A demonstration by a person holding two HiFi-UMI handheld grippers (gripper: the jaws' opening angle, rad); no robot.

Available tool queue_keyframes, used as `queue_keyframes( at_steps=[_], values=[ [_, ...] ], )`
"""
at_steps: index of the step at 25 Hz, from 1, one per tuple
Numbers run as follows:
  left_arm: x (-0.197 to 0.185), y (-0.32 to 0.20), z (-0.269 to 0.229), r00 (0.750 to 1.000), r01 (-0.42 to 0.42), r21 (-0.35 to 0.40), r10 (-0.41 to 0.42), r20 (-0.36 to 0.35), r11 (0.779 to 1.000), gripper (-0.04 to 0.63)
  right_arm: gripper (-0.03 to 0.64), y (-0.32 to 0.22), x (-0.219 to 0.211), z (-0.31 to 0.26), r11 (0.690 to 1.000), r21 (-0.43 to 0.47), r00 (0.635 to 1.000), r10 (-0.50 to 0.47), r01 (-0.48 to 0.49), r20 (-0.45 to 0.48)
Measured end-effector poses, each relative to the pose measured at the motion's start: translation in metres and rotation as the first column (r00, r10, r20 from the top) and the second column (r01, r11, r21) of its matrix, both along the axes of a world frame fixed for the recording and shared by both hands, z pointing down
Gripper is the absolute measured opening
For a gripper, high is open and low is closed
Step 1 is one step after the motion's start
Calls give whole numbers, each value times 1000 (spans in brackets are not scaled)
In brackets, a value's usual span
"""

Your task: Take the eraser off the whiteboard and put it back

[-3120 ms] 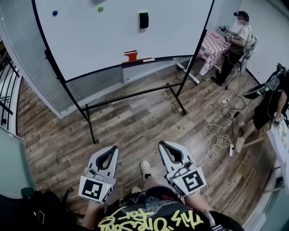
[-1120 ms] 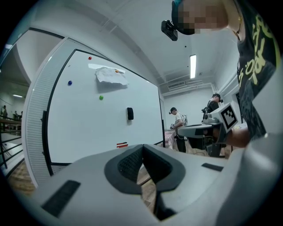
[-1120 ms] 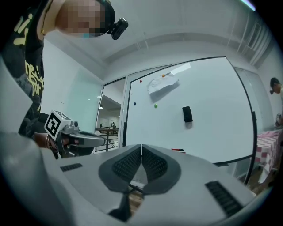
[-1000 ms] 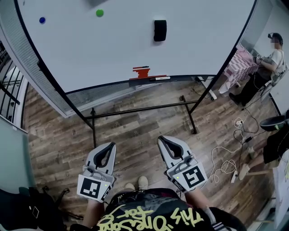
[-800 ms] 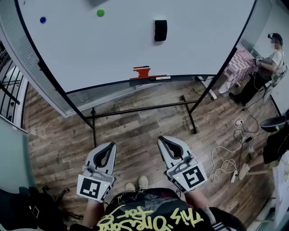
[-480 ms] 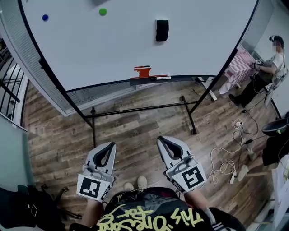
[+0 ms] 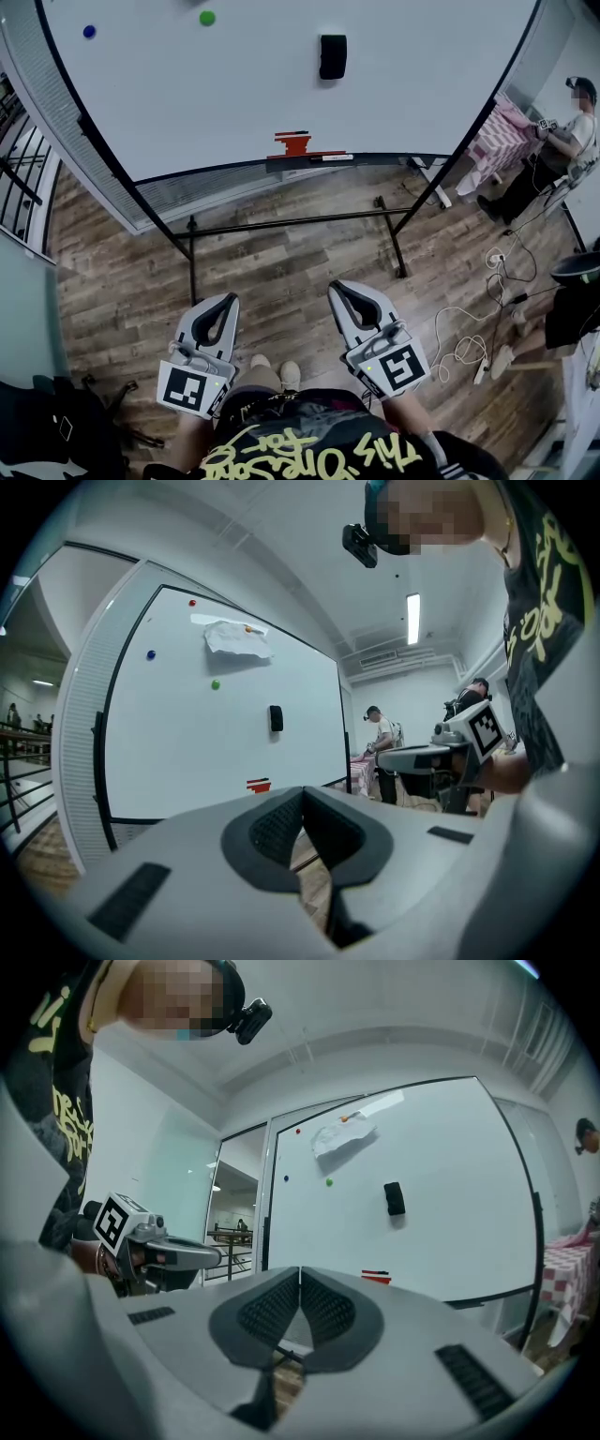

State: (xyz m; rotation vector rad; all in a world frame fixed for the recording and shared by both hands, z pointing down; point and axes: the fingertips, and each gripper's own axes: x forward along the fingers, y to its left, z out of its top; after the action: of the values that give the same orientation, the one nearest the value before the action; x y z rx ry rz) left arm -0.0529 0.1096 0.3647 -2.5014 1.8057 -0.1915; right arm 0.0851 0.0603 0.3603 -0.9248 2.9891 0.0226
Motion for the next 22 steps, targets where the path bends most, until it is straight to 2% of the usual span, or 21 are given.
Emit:
queue_keyframes(
  at_steps=[8, 12, 17, 22],
  values=[
    [0, -1, 1, 1000, 7, -8, -7, 6, 1000, 8, 9, -2, -1, 3, 1000, -13, 1000, -12, 12, -7],
    [1, -9, 1, 1000, -3, -6, 3, 6, 1000, 8, 9, -7, -4, -9, 1000, 27, 999, -12, 11, 45],
    [3, -25, -1, 1000, -22, 6, 22, 11, 1000, 8, 9, -15, -6, 0, 1000, 2, 1000, -16, 16, -2],
    [-2, -43, -2, 999, -31, 7, 31, 9, 999, 8, 9, -34, -15, -15, 999, 38, 998, -7, 5, 54]
  ],
)
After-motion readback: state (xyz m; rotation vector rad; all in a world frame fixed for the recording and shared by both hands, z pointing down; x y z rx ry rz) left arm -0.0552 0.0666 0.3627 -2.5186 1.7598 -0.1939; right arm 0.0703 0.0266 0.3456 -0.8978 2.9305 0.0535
